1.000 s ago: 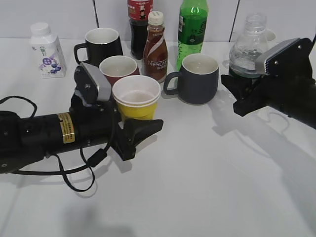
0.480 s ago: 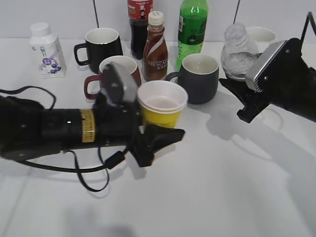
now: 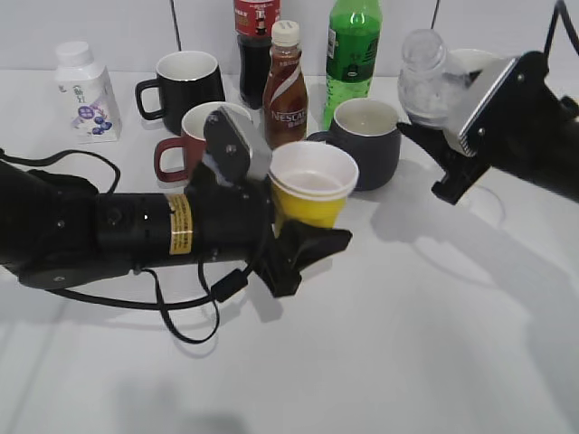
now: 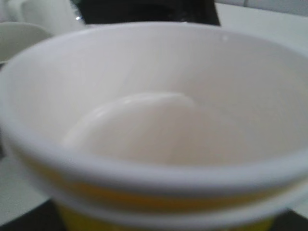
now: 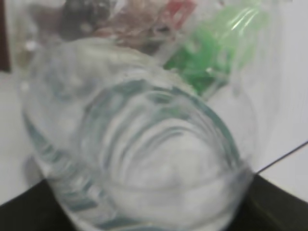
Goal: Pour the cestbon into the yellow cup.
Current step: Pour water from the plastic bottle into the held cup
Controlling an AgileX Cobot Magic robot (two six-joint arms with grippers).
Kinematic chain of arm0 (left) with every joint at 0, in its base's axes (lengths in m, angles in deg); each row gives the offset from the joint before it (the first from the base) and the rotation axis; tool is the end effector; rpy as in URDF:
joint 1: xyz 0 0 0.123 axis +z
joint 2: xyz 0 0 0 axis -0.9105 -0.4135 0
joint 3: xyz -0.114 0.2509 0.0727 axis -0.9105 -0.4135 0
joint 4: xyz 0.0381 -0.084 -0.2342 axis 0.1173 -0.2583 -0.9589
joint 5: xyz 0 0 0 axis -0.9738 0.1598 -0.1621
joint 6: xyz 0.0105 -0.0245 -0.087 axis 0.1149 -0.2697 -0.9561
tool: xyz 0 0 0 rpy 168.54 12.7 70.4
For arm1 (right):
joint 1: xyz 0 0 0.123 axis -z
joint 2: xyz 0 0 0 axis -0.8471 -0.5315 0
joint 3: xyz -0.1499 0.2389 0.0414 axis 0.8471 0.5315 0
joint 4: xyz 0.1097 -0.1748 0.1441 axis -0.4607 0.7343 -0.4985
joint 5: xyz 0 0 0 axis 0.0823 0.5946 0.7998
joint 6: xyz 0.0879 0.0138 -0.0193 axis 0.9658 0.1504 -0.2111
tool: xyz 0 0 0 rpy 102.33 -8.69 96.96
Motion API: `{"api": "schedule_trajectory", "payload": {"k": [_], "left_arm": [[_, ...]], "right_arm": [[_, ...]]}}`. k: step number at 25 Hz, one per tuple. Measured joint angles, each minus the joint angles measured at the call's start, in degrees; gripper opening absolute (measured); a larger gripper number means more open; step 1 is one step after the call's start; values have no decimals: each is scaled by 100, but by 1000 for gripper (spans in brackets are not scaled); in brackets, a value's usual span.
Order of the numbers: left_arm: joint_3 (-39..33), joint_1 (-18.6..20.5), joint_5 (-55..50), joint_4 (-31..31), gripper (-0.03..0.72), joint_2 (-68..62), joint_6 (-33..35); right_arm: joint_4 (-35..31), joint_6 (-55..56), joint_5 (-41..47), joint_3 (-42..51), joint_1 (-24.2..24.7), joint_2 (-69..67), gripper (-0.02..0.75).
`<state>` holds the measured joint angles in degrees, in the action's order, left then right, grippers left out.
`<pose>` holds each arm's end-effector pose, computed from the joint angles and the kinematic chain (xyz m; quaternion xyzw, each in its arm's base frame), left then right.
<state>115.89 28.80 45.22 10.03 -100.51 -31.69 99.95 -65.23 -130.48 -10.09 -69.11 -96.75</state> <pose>0.2491 -0.2439 0.1500 0.4574 0.6723 -0.3332 0.4772 0.2977 0.0994 0.1893 -0.4602 0.5912 -0.0079 0.6623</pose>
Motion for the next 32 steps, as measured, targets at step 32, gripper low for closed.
{"api": "schedule_trajectory", "payload": {"k": [32], "left_arm": [[0, -199, 297, -112, 437, 0, -5]], "right_arm": [[1198, -1192, 113, -760, 0, 7, 449]]}}
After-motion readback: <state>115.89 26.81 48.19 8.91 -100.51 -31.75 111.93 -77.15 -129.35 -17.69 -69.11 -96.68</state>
